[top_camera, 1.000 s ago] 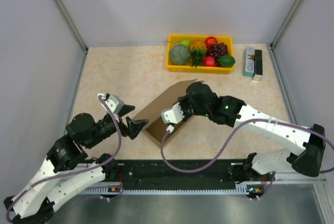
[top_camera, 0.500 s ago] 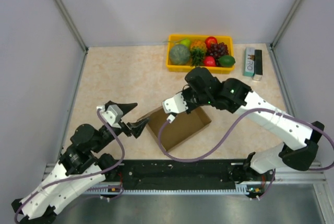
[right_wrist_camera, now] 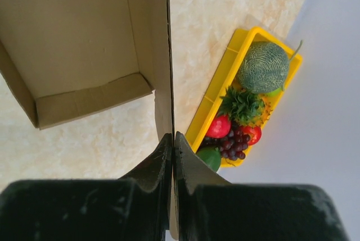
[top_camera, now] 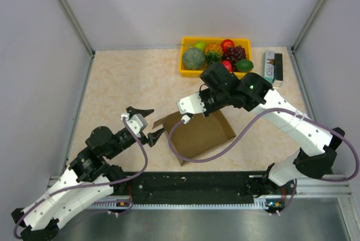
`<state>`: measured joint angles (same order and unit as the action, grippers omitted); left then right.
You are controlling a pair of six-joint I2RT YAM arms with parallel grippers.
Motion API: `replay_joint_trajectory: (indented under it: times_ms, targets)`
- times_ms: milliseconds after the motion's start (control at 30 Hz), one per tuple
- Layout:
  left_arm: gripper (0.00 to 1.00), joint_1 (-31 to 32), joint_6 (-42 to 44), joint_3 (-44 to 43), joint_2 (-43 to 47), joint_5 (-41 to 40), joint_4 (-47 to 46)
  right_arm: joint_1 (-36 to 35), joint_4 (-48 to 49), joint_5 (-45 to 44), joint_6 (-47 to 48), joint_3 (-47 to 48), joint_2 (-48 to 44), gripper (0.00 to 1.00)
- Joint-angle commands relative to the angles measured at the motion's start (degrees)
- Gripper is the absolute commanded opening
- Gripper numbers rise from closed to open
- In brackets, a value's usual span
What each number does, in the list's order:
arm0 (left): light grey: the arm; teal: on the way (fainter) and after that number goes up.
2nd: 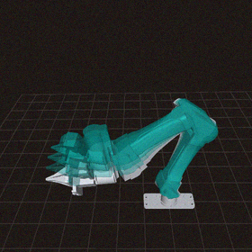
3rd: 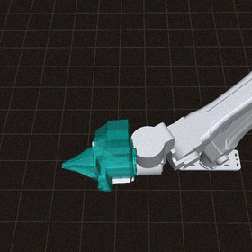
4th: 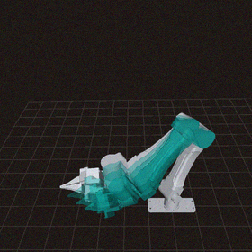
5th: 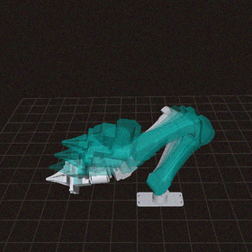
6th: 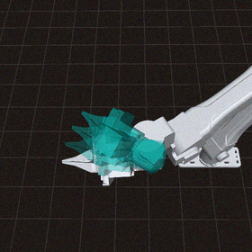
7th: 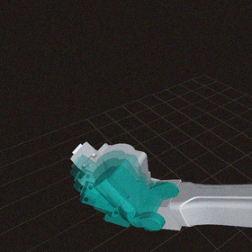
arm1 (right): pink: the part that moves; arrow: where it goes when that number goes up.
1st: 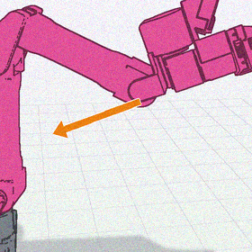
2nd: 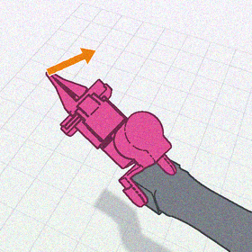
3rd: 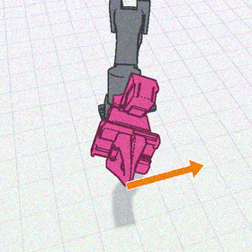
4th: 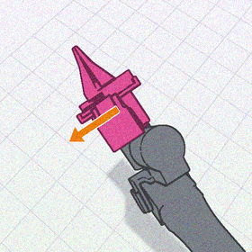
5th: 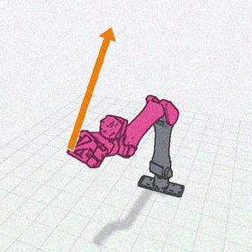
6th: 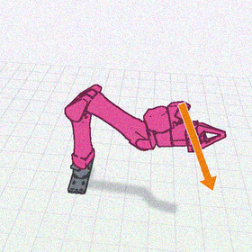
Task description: Fold the paper box
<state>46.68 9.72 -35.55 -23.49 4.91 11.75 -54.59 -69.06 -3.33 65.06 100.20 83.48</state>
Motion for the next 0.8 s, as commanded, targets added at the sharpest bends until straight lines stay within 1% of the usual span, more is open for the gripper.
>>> replay_joint_trajectory:
  times_ms: [0, 33, 100, 200, 267, 300, 367, 400, 500, 533, 567, 600, 633, 667, 700, 733, 767]
  targets:
    - [0.76, -0.09, 6.53, 0.29, 2.91, 0.55, -6.10, 0.62, -1.70, 1.74, -0.81, 3.51, 1.33, 0.00]
    - [0.75, -0.09, 7.41, 1.87, 3.09, 0.19, -7.52, 0.62, -1.69, 1.93, -0.72, 3.94, 1.33, 0.00]
    - [0.70, -0.09, 7.77, 3.20, 2.13, -3.75, -13.74, 0.71, -1.87, 1.93, -0.72, 4.39, 1.60, 0.00]
    - [0.68, -0.09, 7.95, 1.98, -1.90, -3.86, -15.70, 0.62, -2.05, 2.54, -0.55, 5.35, 1.95, 0.00]
    - [0.66, -0.09, 8.74, -0.56, -6.02, -0.18, -14.66, 0.62, -2.13, 2.63, -0.72, 5.70, 2.03, 0.00]
    - [0.66, -0.09, 8.39, -1.62, -7.18, 3.32, -12.82, 0.62, -2.05, 2.80, -0.81, 5.88, 2.21, 0.00]
    - [0.66, -0.18, 7.25, -3.65, -9.90, 6.50, -12.63, 0.71, -2.14, 3.07, -0.98, 6.14, 2.47, 0.00]
    - [0.67, -0.09, 7.51, -3.91, -10.44, 9.91, -13.50, 0.71, -2.13, 3.07, -0.90, 6.23, 2.74, 0.00]
    - [0.67, -0.09, 7.16, -4.00, -12.81, 11.18, -15.61, 0.71, -2.40, 3.16, -1.34, 7.02, 3.09, 0.00]
    - [0.64, -0.09, 6.46, -4.09, -13.42, 8.91, -17.53, 0.71, -2.31, 4.72, -1.77, 7.28, 3.09, 0.00]
    - [0.52, -0.18, 5.85, -4.18, -14.73, 6.63, -18.33, 0.71, -2.22, 5.17, -1.95, 7.37, 3.00, 0.00]
    - [0.44, -0.09, 5.23, -4.35, -15.36, 4.17, -19.21, 0.62, -2.05, 6.14, -2.47, 7.55, 3.09, 0.00]
    - [0.40, -0.09, 4.44, -4.53, -16.15, -0.64, -20.52, 1.06, -1.44, 6.49, -3.78, 7.46, 3.00, 0.00]
    - [0.26, -0.09, 4.09, -4.96, -17.72, -2.17, -20.19, 1.50, -0.82, 6.85, -4.49, 7.29, 3.00, 0.00]
    - [0.20, -0.09, 4.00, -6.19, -18.34, -2.62, -19.40, 1.94, -0.29, 8.15, -5.28, 6.85, 2.91, 0.00]
    - [0.15, -0.09, 5.04, -6.63, -18.96, -1.93, -17.83, 3.51, 2.23, 8.95, -8.42, 6.50, 2.65, 0.05]
    - [0.09, -0.09, 5.22, -6.90, -19.75, -1.92, -17.55, 4.57, 4.35, 9.48, -11.41, 5.97, 1.87, 0.22]
